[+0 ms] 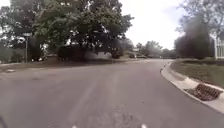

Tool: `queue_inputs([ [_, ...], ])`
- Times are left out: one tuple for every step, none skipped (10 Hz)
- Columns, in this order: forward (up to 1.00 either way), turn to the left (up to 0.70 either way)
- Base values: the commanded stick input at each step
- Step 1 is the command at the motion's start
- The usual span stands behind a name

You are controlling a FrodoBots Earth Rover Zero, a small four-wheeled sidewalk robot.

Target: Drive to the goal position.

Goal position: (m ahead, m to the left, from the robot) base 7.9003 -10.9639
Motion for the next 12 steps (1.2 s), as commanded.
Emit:
queue_inputs([
  [0.7,-0.35],
  [0.7,-0.35],
  [0.7,-0.35],
  [0.7,-0.35],
  [0.7,-0.35],
  [0.7,-0.35],
  [0.7,-0.35],
  [0.7,-0.35],
  [0.7,-0.19],
  [0.7,0.0],
  [0.7,0.0],
  [0.7,0.0],
])
